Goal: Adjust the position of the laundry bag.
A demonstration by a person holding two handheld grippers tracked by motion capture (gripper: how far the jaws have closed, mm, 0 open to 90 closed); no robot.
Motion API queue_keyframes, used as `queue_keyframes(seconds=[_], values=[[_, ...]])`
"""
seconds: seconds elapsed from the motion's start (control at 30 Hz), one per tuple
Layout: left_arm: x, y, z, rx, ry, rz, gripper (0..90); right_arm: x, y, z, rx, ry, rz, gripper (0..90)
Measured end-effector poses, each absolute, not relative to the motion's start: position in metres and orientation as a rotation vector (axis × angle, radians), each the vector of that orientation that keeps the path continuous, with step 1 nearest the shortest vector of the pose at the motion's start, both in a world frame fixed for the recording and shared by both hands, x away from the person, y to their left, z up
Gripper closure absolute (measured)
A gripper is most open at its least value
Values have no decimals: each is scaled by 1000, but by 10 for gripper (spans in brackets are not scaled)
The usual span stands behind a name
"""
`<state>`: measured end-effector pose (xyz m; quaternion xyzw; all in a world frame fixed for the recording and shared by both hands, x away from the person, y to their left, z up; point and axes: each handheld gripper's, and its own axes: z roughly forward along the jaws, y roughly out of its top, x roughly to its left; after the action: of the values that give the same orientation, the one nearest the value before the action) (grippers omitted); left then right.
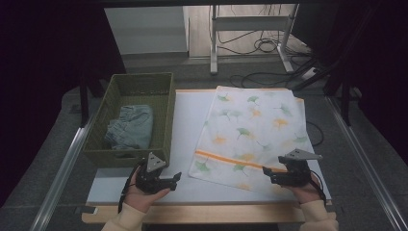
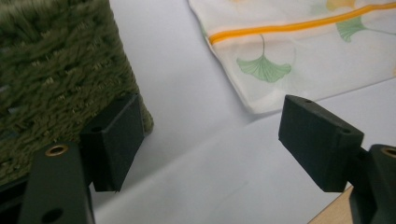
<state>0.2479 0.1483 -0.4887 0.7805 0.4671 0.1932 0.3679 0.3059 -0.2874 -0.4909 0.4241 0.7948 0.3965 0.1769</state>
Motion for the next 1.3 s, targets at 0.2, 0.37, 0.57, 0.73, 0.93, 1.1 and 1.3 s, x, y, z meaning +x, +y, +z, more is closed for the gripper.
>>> queue_keyframes(seconds=[0.2, 0.37, 0.57, 0.73, 0.93, 1.1, 1.3], values=[[248, 148, -485, 1979, 1207, 486, 228, 302, -287, -492, 1205, 2261, 1118, 218], [243, 147, -483, 1983, 1209, 493, 236, 302, -286, -486, 1218, 2237, 1130, 218], [238, 138, -484, 2004, 1195, 485, 250, 295, -281, -482, 1193, 2231, 1141, 220], [245, 131, -491, 2037, 1186, 451, 278, 296, -279, -485, 1197, 2235, 1129, 222], [254, 120, -492, 2058, 1165, 437, 296, 298, -282, -486, 1207, 2222, 1128, 226], [259, 110, -495, 2077, 1139, 436, 296, 296, -280, -484, 1194, 2223, 1132, 227], [276, 103, -503, 2085, 1152, 396, 308, 296, -280, -483, 1189, 2219, 1146, 228]])
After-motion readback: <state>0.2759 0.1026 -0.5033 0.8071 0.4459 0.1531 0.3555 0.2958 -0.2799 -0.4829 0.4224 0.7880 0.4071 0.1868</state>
